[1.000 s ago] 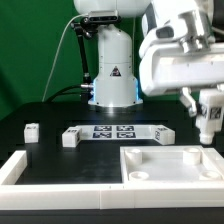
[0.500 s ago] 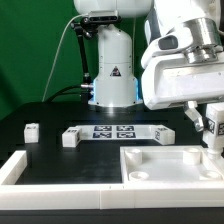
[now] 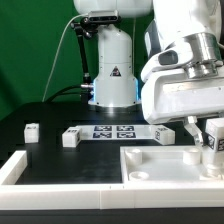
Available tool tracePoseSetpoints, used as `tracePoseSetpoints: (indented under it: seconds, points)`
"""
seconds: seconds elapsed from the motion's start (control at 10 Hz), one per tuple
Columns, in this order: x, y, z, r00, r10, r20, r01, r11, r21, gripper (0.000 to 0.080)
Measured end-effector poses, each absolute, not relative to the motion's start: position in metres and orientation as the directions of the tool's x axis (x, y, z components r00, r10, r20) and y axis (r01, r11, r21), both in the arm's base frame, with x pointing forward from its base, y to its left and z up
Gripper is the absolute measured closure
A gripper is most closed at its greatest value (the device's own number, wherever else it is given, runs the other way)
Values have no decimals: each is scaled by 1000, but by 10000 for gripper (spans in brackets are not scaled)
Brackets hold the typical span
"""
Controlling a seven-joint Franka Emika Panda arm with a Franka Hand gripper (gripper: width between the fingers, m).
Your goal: Assemble one leg
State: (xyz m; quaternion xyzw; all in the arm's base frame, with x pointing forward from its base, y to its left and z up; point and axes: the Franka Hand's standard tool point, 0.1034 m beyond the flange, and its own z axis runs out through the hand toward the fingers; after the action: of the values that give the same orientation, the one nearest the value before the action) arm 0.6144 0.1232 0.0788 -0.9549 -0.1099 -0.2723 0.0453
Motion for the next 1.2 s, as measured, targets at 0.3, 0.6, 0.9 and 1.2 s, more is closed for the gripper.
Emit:
tracePoseSetpoints:
  seconds: [0.3, 0.6, 0.9, 1.2]
  points:
    - [613, 123, 79, 823, 180, 539, 229, -973, -25, 512]
    - [614, 122, 79, 822, 182, 539, 230, -973, -23, 512]
    - [615, 109, 70, 817, 183, 546, 224, -975, -9, 512]
    - [613, 110, 66, 818, 183, 545, 224, -975, -9, 512]
